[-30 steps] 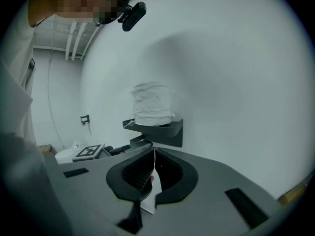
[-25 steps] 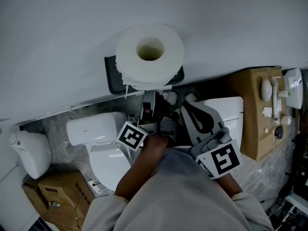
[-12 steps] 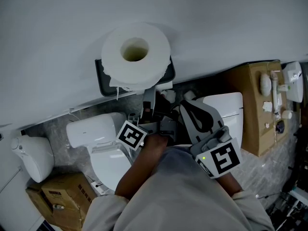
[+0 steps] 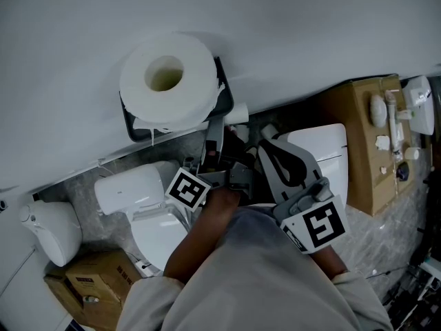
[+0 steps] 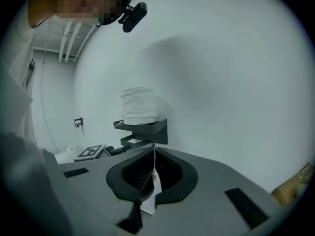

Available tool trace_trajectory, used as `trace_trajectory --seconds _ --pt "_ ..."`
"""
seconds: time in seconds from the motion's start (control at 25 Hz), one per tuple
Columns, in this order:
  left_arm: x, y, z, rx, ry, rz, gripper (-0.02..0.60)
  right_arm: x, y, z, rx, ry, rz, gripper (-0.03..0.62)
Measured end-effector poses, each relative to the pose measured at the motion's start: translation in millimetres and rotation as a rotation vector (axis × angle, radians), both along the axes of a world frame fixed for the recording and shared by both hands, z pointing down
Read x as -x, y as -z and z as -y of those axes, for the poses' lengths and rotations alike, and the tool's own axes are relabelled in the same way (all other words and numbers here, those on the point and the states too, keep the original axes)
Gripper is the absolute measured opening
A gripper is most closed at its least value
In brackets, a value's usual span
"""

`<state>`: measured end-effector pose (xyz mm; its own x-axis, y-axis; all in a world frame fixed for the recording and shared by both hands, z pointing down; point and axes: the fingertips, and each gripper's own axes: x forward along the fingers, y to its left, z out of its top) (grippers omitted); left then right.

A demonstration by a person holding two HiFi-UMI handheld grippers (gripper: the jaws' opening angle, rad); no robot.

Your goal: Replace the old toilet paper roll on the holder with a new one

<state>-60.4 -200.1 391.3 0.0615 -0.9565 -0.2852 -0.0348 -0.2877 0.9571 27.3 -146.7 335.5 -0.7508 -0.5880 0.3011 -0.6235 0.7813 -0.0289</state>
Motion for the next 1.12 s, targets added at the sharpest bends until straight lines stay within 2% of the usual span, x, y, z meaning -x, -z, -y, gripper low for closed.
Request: trace_trajectory --seconds 0.64,0.88,1.12 --pt "-54 3 17 -0.007 -0.12 0.018 0.192 -37 -1 7 0.008 -0.073 0.008 0.017" --pt "-75 0 17 -0.002 -0.19 0.077 0.192 -42 -3 4 0.013 -0.077 0.01 0.017" --pt "-77 0 9 0.005 -0.201 0.101 0.193 -41 -3 2 0.012 -0.079 0.013 0.017"
